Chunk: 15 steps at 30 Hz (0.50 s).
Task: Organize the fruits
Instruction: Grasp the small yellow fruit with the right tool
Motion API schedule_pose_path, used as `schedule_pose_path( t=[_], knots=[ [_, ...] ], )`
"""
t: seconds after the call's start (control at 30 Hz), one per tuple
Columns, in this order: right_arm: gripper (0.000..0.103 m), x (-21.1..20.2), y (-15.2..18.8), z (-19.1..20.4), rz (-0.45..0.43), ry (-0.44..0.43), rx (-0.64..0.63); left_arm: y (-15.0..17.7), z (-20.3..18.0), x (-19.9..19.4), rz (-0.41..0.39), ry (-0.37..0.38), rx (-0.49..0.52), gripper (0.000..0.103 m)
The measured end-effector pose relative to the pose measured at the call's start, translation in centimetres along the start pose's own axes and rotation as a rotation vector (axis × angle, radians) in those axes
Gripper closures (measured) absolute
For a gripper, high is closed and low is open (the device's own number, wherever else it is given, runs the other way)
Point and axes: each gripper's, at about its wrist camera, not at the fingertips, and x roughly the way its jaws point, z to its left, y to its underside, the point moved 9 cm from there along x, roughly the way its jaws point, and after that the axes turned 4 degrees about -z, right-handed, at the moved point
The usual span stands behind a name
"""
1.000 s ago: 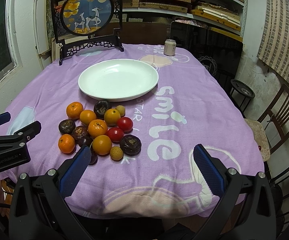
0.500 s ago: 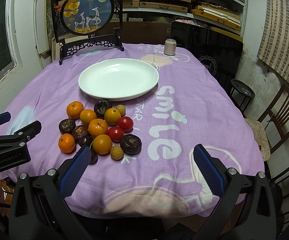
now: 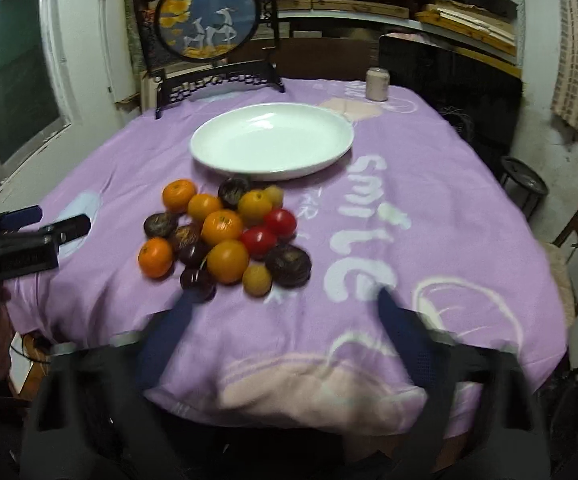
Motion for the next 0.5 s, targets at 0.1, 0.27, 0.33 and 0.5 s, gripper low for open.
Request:
schedule_pose_path(
  t=[0.1,0.27,0.33,0.5],
  knots=[
    [0.063,1.7,0.9,0.9,0.051,-0.075,0.008,1.0,0.5,0.8,0.028,-0.005,0.003,0.002],
    [0.069,4.3,0.6,2.0,0.070,-0.093,-0.007,2.2,-0.2,1.2,0.056,0.015,0.023,0.002],
    [0.069,5.6,0.7,1.8,0.092,-0.076,-0.012,2.4,-0.7,1.4,0.062,0.026,0.034,0.002],
    [0.079,7.2,0.0,1.5,0.076,-0.071,-0.006,2.8,-1.8,1.9,0.083,0.044,0.057,0.002]
  ],
)
